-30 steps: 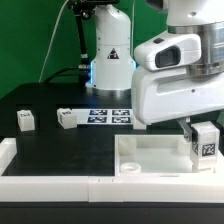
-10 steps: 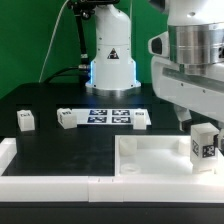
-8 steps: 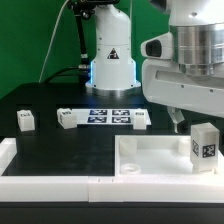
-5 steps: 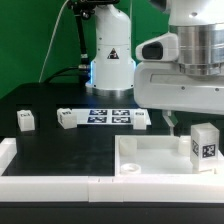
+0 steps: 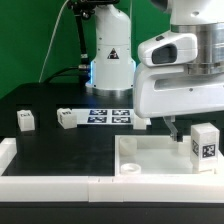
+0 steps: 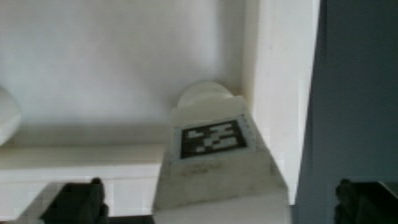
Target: Assemble one leg
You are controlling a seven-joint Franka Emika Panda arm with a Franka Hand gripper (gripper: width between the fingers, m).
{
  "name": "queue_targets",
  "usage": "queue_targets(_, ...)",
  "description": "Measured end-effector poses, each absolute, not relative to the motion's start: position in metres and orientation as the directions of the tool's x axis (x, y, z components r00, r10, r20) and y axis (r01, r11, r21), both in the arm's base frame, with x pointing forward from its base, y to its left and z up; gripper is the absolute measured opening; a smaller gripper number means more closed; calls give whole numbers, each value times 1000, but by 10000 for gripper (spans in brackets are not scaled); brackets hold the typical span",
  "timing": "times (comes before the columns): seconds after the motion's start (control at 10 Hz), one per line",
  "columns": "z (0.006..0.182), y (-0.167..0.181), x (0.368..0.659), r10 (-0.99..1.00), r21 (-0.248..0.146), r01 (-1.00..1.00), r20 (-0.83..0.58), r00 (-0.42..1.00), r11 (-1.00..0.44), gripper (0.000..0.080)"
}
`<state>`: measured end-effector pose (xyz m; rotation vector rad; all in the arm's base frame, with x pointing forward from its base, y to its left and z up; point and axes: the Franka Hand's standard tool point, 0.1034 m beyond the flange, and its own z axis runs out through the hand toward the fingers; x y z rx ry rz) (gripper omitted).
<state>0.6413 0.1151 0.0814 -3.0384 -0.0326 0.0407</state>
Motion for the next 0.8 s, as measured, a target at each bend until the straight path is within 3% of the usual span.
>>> queue_targets(0.1, 81, 115, 641, 21, -103, 19, -26, 999, -995, 649)
queue_targets(0.3, 81, 115, 641, 21, -103, 19, -26, 999, -995, 388)
queue_targets(0.4, 81, 115, 641, 17, -103, 14, -26, 1000, -995, 388)
queue_targets(0.5, 81, 115, 641, -12, -103, -15, -30, 999, -995, 290)
queue_targets(0.6, 81, 115, 641, -14, -103, -17, -30, 999, -995, 290)
queue_targets(0.8, 81, 116, 641, -263, -92, -267, -54, 963, -959, 290)
